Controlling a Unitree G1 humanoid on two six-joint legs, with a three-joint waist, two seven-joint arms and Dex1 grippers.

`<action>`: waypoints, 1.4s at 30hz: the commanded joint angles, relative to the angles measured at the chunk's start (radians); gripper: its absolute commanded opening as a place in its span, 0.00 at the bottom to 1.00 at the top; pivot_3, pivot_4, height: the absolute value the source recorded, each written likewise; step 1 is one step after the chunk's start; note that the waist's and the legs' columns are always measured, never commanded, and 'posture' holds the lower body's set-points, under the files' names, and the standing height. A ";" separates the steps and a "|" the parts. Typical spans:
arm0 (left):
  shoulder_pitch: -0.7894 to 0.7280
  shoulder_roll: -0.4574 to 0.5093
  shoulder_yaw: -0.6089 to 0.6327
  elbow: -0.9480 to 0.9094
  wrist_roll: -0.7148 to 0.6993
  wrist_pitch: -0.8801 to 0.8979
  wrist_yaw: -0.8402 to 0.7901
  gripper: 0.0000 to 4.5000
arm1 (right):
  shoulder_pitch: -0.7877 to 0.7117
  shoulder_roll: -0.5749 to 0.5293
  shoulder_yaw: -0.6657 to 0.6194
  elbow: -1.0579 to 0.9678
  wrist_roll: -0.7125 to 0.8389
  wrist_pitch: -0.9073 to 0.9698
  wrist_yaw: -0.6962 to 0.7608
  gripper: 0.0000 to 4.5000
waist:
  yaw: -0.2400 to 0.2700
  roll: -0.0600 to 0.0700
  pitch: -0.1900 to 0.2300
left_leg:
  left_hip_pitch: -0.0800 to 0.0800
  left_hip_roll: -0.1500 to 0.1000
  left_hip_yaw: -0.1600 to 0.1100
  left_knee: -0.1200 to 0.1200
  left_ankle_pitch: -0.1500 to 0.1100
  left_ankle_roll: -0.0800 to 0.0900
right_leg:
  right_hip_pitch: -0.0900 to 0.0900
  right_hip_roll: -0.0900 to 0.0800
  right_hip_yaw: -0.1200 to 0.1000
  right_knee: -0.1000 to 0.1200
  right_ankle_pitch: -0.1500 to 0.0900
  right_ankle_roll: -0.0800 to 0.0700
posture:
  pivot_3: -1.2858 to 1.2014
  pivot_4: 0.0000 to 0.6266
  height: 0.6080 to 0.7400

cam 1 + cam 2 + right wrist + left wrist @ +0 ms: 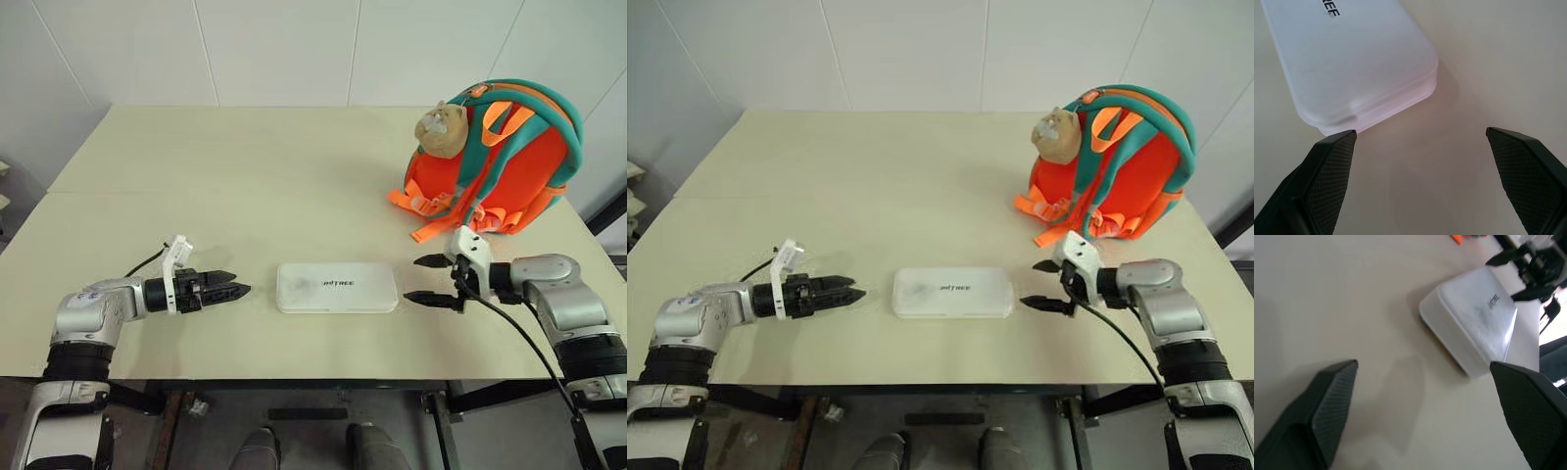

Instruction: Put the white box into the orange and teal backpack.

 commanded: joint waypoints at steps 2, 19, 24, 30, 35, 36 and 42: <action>-0.032 -0.049 -0.075 -0.004 -0.026 0.139 0.000 1.00 | 0.017 -0.006 0.013 -0.102 0.045 0.089 0.039 1.00 | 0.001 0.000 0.000 | 0.000 0.000 0.000 0.000 0.000 0.000 | 0.000 0.000 0.000 0.000 0.000 0.000 | 0.52 0.24 1.00; -0.072 -0.211 -0.063 0.083 -0.025 0.257 0.126 1.00 | 0.053 0.036 0.017 -0.172 0.074 0.112 0.038 1.00 | 0.013 0.002 -0.002 | 0.004 -0.002 0.000 0.001 0.000 0.000 | 0.006 -0.002 0.000 -0.002 0.000 0.001 | 0.52 0.24 1.00; -0.114 -0.238 -0.051 0.145 -0.052 0.349 0.118 1.00 | 0.076 0.028 0.010 -0.186 0.078 0.099 0.039 1.00 | 0.019 0.002 -0.002 | 0.014 -0.002 0.000 0.001 0.000 0.000 | 0.017 -0.001 0.000 -0.008 -0.003 -0.006 | 0.52 0.24 1.00; -0.172 -0.253 -0.043 0.245 -0.048 0.380 0.126 1.00 | 0.102 0.024 0.002 -0.204 0.079 0.084 0.026 1.00 | 0.019 0.003 -0.002 | 0.015 -0.002 0.000 0.000 -0.001 0.002 | 0.022 -0.002 -0.001 -0.015 -0.002 -0.004 | 0.52 0.24 1.00; -0.194 -0.255 -0.053 0.280 -0.068 0.452 0.116 1.00 | 0.130 0.024 -0.010 -0.233 0.089 0.083 0.013 1.00 | 0.022 0.003 -0.002 | 0.014 -0.002 0.000 0.000 -0.003 0.002 | 0.021 -0.002 -0.001 -0.015 0.001 0.004 | 0.52 0.24 1.00; -0.195 -0.256 -0.058 0.282 -0.069 0.462 0.113 1.00 | 0.134 0.024 -0.012 -0.237 0.089 0.080 0.011 1.00 | 0.021 0.003 -0.002 | 0.014 -0.002 0.000 0.000 -0.004 0.002 | 0.021 -0.002 -0.001 -0.015 0.001 0.004 | 0.52 0.24 1.00; -0.207 -0.251 -0.086 0.293 -0.068 0.485 0.089 1.00 | 0.169 0.019 -0.024 -0.260 0.096 0.073 -0.006 1.00 | 0.023 0.004 -0.002 | 0.014 -0.002 0.000 0.000 -0.009 0.002 | 0.021 -0.002 -0.001 -0.015 -0.002 0.005 | 0.52 0.24 1.00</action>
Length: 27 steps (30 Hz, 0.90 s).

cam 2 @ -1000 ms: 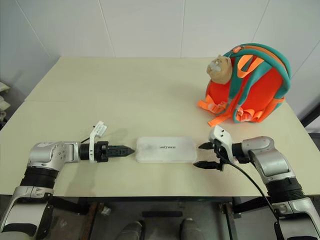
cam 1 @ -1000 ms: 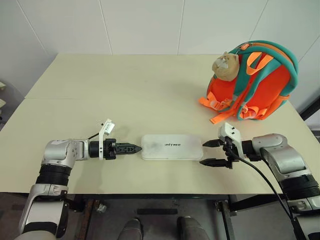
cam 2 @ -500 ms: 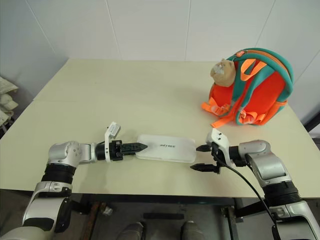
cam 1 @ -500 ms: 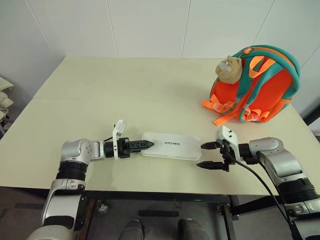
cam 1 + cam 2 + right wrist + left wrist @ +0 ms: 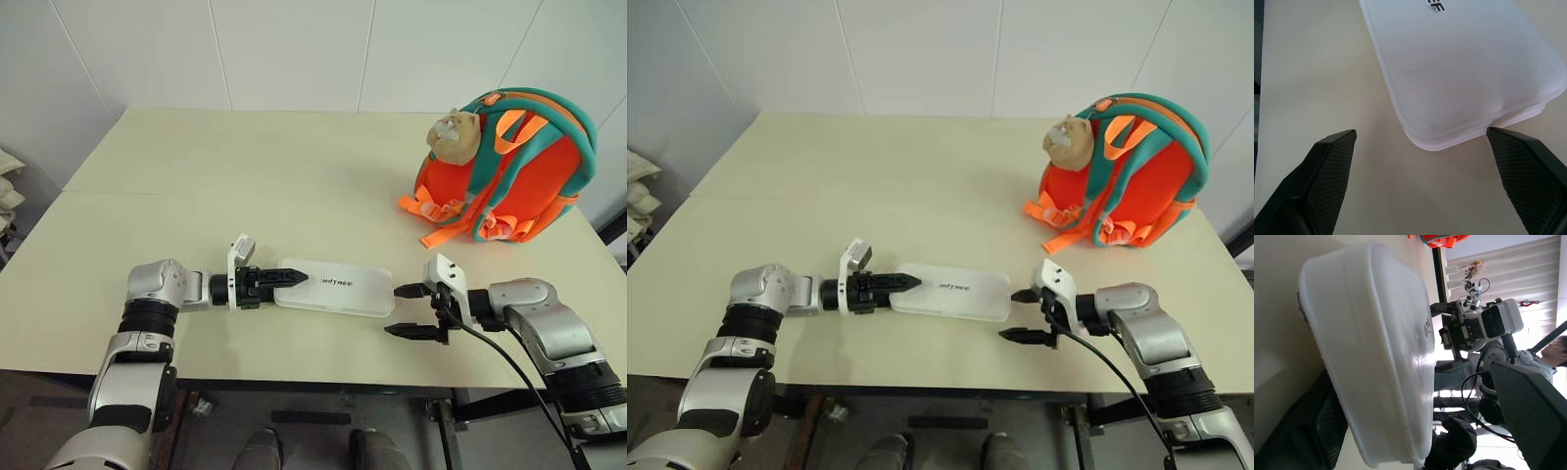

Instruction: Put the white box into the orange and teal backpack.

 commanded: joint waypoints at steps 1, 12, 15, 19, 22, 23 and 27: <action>0.024 -0.009 -0.085 0.038 0.014 0.049 -0.012 1.00 | 0.016 -0.014 -0.035 -0.039 0.021 -0.025 -0.005 1.00 | 0.000 0.000 0.000 | 0.000 0.000 0.000 0.000 0.000 0.000 | 0.000 0.000 0.000 0.000 -0.001 0.000 | 0.52 0.24 1.00; 0.028 0.016 -0.166 0.028 0.005 0.063 -0.070 0.45 | 0.066 -0.027 -0.053 -0.072 0.038 -0.039 -0.015 1.00 | -0.003 0.000 0.000 | -0.001 0.000 0.000 0.000 -0.005 0.000 | -0.001 0.000 0.000 0.000 -0.006 0.001 | 0.52 0.24 1.00; 0.028 0.006 -0.141 0.035 -0.002 0.063 -0.058 0.31 | 0.083 -0.028 -0.062 -0.088 0.050 -0.038 -0.013 1.00 | -0.002 0.000 0.000 | -0.001 0.000 0.000 0.000 -0.006 0.000 | -0.001 0.000 0.000 0.000 -0.006 0.001 | 0.52 0.24 1.00; 0.037 -0.001 -0.115 0.009 -0.015 0.074 -0.041 0.31 | 0.111 -0.030 -0.074 -0.113 0.065 -0.031 -0.015 1.00 | -0.002 0.000 0.000 | -0.001 0.000 0.000 0.001 -0.006 0.000 | -0.001 0.000 0.000 0.000 -0.006 0.001 | 0.52 0.24 1.00; 0.045 0.015 -0.094 -0.050 -0.035 0.058 -0.050 0.31 | 0.126 -0.042 -0.120 -0.107 0.076 -0.022 -0.040 1.00 | -0.003 0.000 0.000 | -0.001 0.000 0.000 0.001 -0.006 -0.001 | -0.001 0.000 0.000 0.000 -0.007 0.001 | 0.52 0.24 1.00; 0.052 0.036 -0.111 -0.086 -0.027 0.016 -0.070 0.31 | 0.125 -0.051 -0.149 -0.087 0.077 -0.025 -0.057 1.00 | -0.003 0.000 0.000 | -0.001 0.000 0.000 0.001 -0.006 -0.001 | -0.001 0.000 0.000 0.000 -0.007 0.001 | 0.52 0.24 1.00; 0.069 0.108 -0.142 -0.165 0.007 -0.154 -0.143 0.31 | 0.088 -0.098 -0.273 0.039 0.071 -0.050 -0.129 1.00 | -0.002 0.000 0.000 | -0.003 0.000 0.000 0.001 -0.006 -0.001 | -0.003 0.000 0.000 0.000 -0.007 0.000 | 0.52 0.24 1.00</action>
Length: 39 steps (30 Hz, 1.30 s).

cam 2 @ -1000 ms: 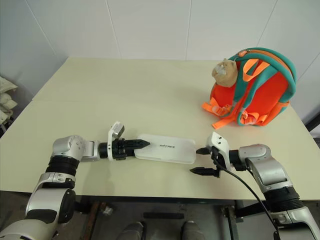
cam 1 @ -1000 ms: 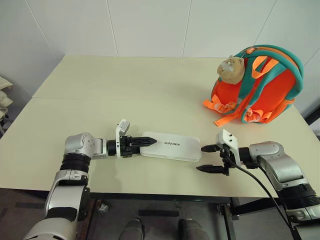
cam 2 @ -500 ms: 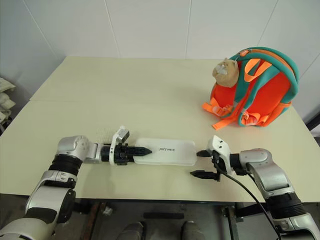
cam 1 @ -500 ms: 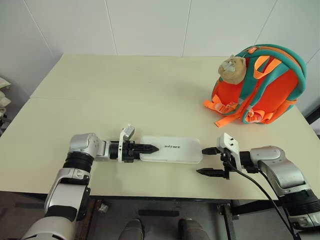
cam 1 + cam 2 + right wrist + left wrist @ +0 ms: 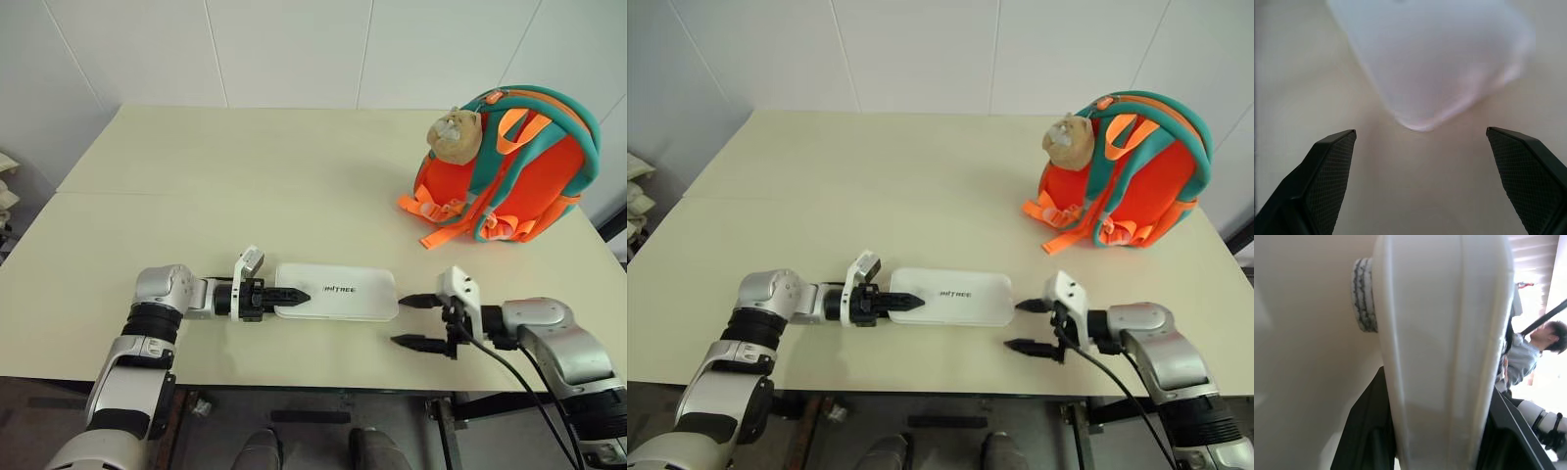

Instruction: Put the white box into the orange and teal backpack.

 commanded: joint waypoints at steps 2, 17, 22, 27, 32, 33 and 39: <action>0.020 0.092 -0.034 -0.098 0.033 -0.157 -0.081 0.31 | -0.049 -0.077 -0.166 0.121 0.007 -0.041 -0.069 1.00 | -0.002 0.000 0.000 | 0.000 0.001 0.001 0.000 0.000 0.000 | -0.001 0.000 0.000 0.000 -0.001 -0.001 | 0.52 0.24 1.00; 0.199 0.256 -0.137 -0.312 0.147 -0.443 -0.154 0.31 | -0.536 0.010 -0.179 0.617 -0.093 -0.242 -0.327 1.00 | -0.038 -0.001 0.001 | 0.000 0.003 0.004 -0.006 0.000 -0.001 | -0.006 0.001 0.003 0.002 -0.002 -0.004 | 0.52 0.24 1.00; 0.260 0.258 -0.067 -0.372 0.115 -0.414 -0.105 0.31 | -0.689 0.108 -0.122 0.800 -0.134 -0.320 -0.322 1.00 | -0.042 0.000 0.001 | -0.010 0.002 0.005 -0.004 0.000 -0.001 | -0.017 0.001 0.004 0.008 -0.002 -0.003 | 0.52 0.24 1.00; 0.312 0.242 0.009 -0.434 0.081 -0.402 -0.053 0.31 | -0.811 0.179 -0.086 1.008 -0.203 -0.459 -0.385 1.00 | -0.050 0.000 0.001 | -0.012 0.002 0.004 -0.002 0.002 -0.002 | -0.020 0.001 0.004 0.012 -0.002 -0.004 | 0.52 0.24 1.00; 0.345 0.220 0.119 -0.482 0.026 -0.452 -0.016 0.31 | -0.878 0.213 -0.114 1.146 -0.207 -0.569 -0.445 0.87 | -0.051 0.000 0.001 | -0.011 0.002 0.003 0.000 0.003 -0.002 | -0.020 0.001 0.004 0.015 -0.002 -0.004 | 0.52 0.24 1.00; 0.347 0.218 0.129 -0.485 0.023 -0.457 -0.010 0.31 | -0.883 0.216 -0.116 1.158 -0.207 -0.582 -0.445 0.81 | -0.051 0.000 0.001 | -0.011 0.002 0.003 0.000 0.003 -0.002 | -0.020 0.001 0.004 0.016 -0.002 -0.004 | 0.52 0.24 1.00; 0.359 0.225 0.237 -0.524 -0.002 -0.547 0.005 0.31 | -0.874 0.243 -0.142 1.146 -0.156 -0.619 -0.283 0.34 | -0.056 0.000 0.001 | -0.011 0.002 0.003 -0.001 0.003 -0.002 | -0.020 0.001 0.004 0.015 -0.002 -0.004 | 0.52 0.24 1.00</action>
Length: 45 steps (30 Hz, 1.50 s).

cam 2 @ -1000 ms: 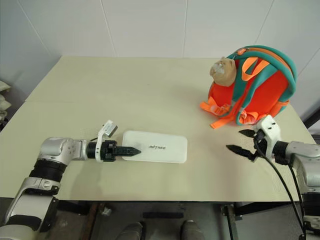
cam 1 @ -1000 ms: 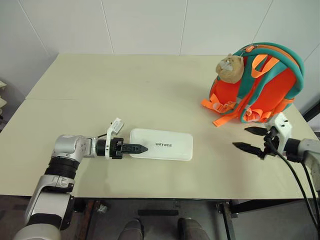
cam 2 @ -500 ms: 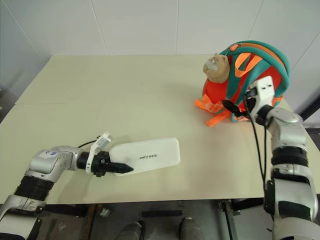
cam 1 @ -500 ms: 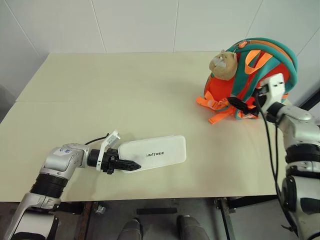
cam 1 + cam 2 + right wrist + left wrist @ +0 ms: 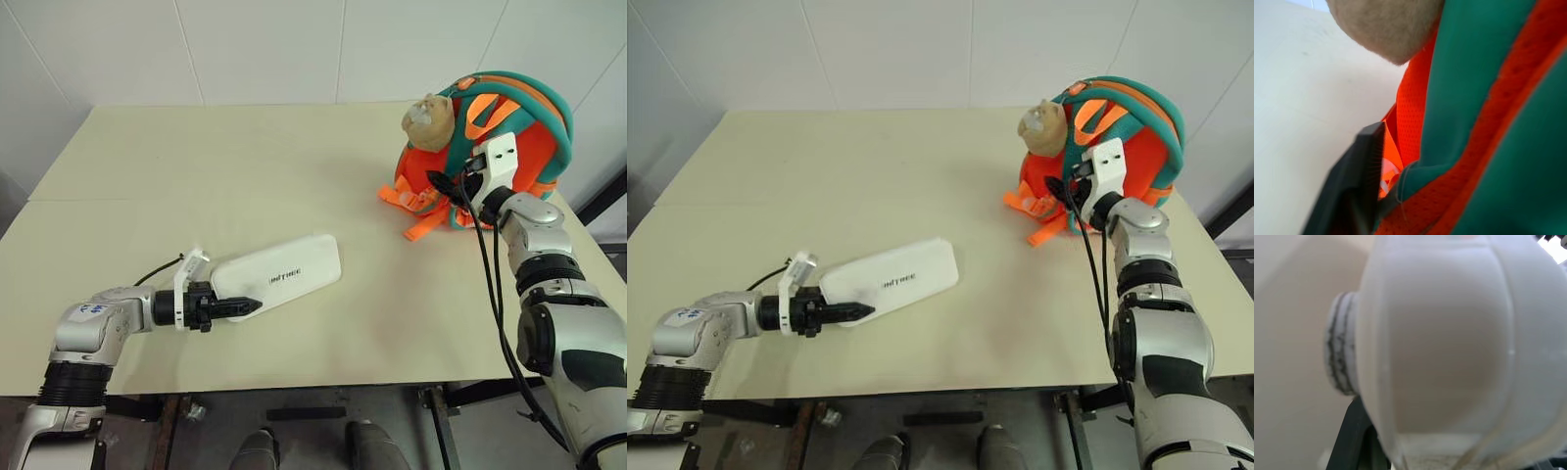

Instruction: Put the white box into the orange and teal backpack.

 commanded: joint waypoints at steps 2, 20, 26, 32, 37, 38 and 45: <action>0.012 0.024 0.106 -0.062 -0.041 -0.078 0.002 0.31 | 0.003 0.024 -0.028 -0.071 0.070 -0.004 0.207 0.20 | -0.005 0.000 0.000 | 0.000 0.000 0.000 -0.001 0.000 0.000 | 0.000 0.000 0.000 0.000 0.000 0.000 | 0.52 0.24 1.00; -0.001 0.205 0.237 0.058 -0.044 -0.189 -0.079 0.31 | 0.349 -0.091 0.072 -1.206 0.579 0.983 0.594 0.00 | -0.005 0.001 0.001 | -0.002 0.001 -0.001 0.000 -0.001 0.000 | -0.003 0.000 0.000 0.002 0.000 -0.001 | 0.52 0.24 1.00; -0.026 0.246 0.234 0.108 -0.043 -0.233 -0.108 0.31 | 0.327 -0.160 0.039 -1.272 0.716 1.150 0.587 0.00 | 0.011 0.001 0.001 | -0.002 0.001 -0.001 0.000 -0.001 0.001 | -0.003 0.000 0.000 0.000 -0.001 -0.001 | 0.52 0.24 1.00; 0.002 0.280 0.244 0.047 -0.078 -0.223 -0.175 0.31 | 0.367 -0.366 0.077 -1.303 0.782 1.249 0.766 0.00 | 0.031 0.001 0.001 | -0.010 0.001 0.000 0.000 -0.001 0.001 | -0.012 0.000 -0.001 0.000 -0.001 -0.001 | 0.52 0.24 1.00; 0.004 0.285 0.251 0.048 -0.073 -0.234 -0.183 0.31 | 0.344 -0.428 0.113 -1.271 0.769 1.228 0.832 0.00 | 0.027 0.001 0.001 | -0.011 0.001 0.001 0.001 -0.002 0.002 | -0.013 0.000 0.000 0.001 -0.002 -0.001 | 0.52 0.24 1.00; -0.002 0.280 0.246 0.049 -0.069 -0.241 -0.181 0.31 | 0.343 -0.425 0.124 -1.261 0.760 1.215 0.832 0.00 | 0.027 0.001 0.001 | -0.010 0.001 0.002 0.001 -0.002 0.002 | -0.013 0.000 0.000 0.002 -0.002 -0.001 | 0.52 0.24 1.00; -0.018 0.282 0.219 -0.020 -0.081 -0.240 -0.191 0.31 | 0.383 -0.372 0.168 -1.276 0.715 1.129 0.771 0.00 | 0.031 0.001 0.001 | -0.010 0.001 0.001 0.002 -0.002 0.002 | -0.012 0.000 0.000 0.002 -0.002 -0.001 | 0.52 0.24 1.00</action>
